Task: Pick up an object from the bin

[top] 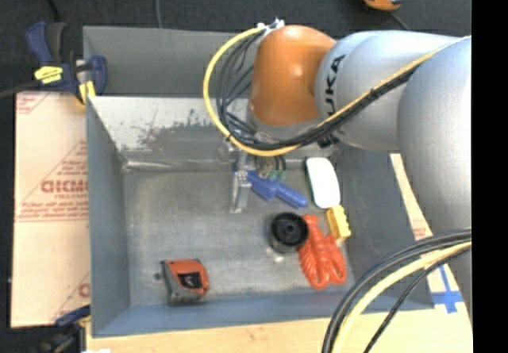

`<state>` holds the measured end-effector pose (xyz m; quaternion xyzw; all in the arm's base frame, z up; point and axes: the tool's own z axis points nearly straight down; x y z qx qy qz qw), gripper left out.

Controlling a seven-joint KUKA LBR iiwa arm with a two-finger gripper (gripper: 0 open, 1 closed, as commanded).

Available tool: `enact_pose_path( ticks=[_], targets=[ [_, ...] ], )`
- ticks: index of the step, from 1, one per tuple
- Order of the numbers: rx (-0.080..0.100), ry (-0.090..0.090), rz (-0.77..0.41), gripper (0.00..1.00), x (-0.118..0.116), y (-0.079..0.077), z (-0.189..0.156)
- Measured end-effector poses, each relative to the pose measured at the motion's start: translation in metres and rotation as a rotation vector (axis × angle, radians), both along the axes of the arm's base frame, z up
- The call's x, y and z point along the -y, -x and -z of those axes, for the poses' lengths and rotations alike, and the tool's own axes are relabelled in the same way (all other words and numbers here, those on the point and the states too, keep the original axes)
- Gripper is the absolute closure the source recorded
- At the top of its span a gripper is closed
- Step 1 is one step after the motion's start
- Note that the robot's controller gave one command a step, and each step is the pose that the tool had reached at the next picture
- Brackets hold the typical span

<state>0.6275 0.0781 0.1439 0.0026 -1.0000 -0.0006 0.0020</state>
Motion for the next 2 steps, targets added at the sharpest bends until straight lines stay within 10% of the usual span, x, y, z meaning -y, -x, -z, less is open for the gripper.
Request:
enact_pose_path(
  ticks=[1, 2],
  targets=[
    [0.006, -0.001, 0.002, 0.00, 0.000, -0.001, -0.005],
    [0.010, 0.000, 0.101, 0.00, 0.068, 0.008, 0.053]
  ],
)
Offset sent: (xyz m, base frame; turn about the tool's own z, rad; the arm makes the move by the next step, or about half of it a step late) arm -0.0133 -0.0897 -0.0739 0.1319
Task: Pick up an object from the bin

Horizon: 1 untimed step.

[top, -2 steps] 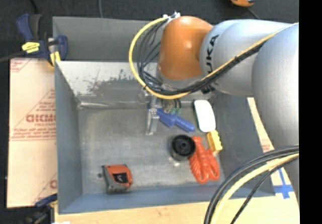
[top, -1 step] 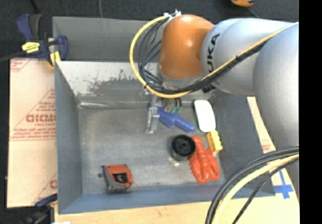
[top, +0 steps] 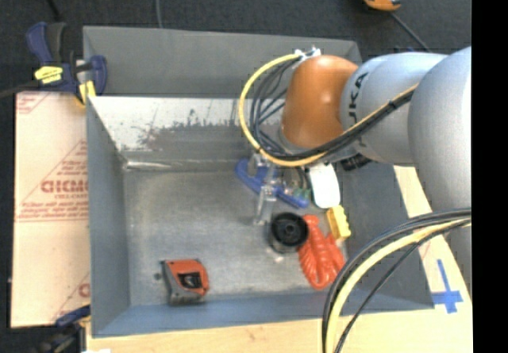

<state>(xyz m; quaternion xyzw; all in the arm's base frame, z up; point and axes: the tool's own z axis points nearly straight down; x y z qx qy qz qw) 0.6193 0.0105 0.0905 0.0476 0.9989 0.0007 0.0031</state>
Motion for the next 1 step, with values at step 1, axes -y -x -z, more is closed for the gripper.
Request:
enact_pose_path(
  ticks=[1],
  targets=[
    [-0.004, 0.002, -0.054, 0.00, 0.0227, -0.0067, -0.0126]
  ],
)
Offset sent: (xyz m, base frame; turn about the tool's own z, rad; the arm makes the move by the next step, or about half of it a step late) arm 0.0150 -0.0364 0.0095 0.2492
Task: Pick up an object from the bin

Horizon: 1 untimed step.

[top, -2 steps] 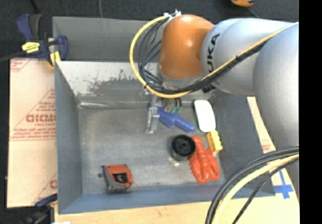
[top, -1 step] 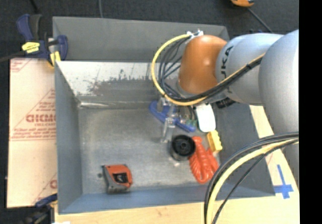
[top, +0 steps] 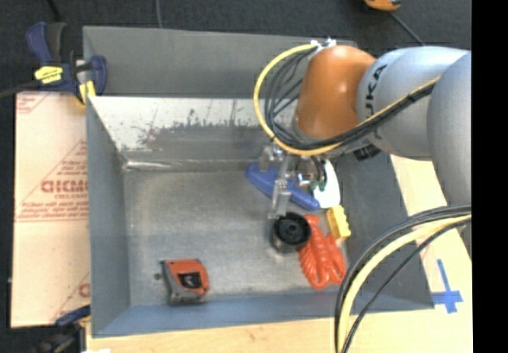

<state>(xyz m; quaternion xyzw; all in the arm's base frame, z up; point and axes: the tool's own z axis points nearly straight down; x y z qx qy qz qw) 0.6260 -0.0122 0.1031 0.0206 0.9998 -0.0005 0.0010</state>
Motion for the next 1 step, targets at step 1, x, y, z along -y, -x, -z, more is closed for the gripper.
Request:
enact_pose_path(
  ticks=[1],
  targets=[
    [0.007, -0.002, 0.146, 0.00, 0.0085, -0.0067, -0.0117]
  ],
)
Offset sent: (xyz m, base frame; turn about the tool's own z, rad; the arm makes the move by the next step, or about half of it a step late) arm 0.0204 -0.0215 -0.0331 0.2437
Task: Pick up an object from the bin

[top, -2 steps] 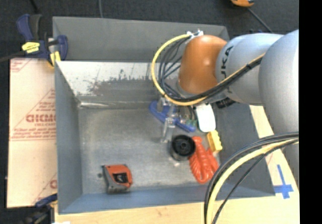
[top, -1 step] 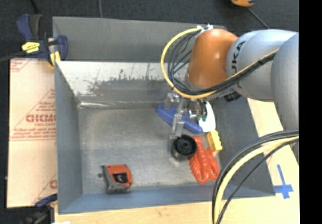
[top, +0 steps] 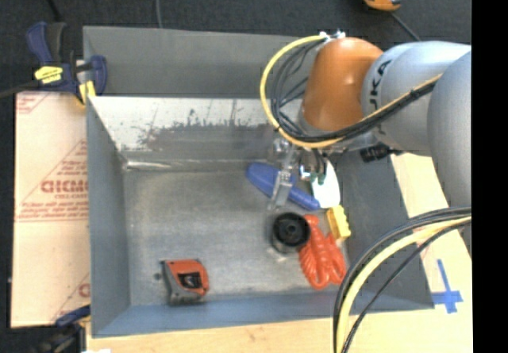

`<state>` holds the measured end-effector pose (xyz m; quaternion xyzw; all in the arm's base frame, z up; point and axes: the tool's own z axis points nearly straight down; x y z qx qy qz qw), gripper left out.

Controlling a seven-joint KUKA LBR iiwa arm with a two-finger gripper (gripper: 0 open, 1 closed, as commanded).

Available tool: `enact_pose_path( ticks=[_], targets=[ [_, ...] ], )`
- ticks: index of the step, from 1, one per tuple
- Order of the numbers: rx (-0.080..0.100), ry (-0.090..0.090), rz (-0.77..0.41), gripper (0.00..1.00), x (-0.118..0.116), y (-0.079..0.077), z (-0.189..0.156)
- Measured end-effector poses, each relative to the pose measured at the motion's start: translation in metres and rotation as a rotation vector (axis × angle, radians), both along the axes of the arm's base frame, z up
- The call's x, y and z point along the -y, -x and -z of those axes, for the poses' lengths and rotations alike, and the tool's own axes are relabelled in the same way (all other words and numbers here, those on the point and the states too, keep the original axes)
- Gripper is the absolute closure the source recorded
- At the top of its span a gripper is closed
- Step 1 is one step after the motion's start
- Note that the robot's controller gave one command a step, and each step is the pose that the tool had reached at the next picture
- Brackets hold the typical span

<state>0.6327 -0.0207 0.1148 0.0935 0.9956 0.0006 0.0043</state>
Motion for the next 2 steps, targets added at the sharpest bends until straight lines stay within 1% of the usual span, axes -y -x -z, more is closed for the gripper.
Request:
enact_pose_path(
  ticks=[1, 2],
  targets=[
    [0.000, 0.001, 0.098, 0.00, 0.013, -0.015, 0.043],
    [-0.005, 0.001, 0.106, 1.00, 0.013, 0.010, 0.044]
  ],
)
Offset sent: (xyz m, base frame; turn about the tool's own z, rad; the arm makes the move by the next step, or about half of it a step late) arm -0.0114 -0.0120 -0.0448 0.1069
